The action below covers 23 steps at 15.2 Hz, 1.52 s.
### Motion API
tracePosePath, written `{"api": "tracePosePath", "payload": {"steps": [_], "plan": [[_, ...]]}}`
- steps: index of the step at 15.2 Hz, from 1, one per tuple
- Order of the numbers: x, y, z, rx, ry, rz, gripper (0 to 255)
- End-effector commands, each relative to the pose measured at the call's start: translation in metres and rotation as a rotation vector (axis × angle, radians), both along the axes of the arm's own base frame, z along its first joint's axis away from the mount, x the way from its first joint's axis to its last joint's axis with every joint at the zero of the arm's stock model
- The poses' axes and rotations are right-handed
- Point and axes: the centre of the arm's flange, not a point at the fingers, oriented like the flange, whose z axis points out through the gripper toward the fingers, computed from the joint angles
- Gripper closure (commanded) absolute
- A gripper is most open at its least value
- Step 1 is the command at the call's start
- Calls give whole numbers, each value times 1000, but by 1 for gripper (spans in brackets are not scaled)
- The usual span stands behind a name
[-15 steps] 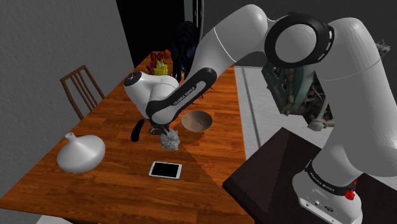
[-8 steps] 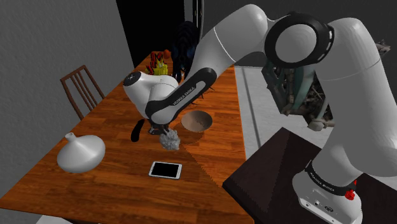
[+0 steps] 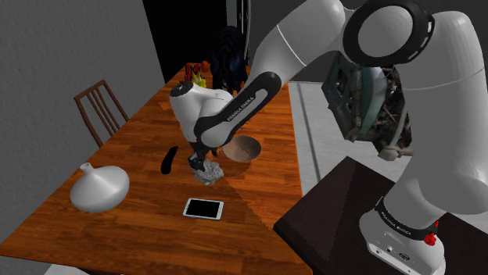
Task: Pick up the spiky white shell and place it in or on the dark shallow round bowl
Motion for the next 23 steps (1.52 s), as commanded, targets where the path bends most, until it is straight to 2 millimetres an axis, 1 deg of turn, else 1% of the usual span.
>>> {"api": "tracePosePath", "payload": {"steps": [1,3,4,10,11,19,20,23], "plan": [[-14,-50,-2,212,-24,172,0],[-20,-106,-20,432,-27,343,0],[-21,-113,-24,463,-27,367,0],[-19,-103,-54,463,-27,367,0],[-19,-100,-61,463,-27,367,0],[-19,-100,-61,463,-27,367,0],[-19,-100,-61,463,-27,367,255],[-19,-100,-61,463,-27,367,255]]}}
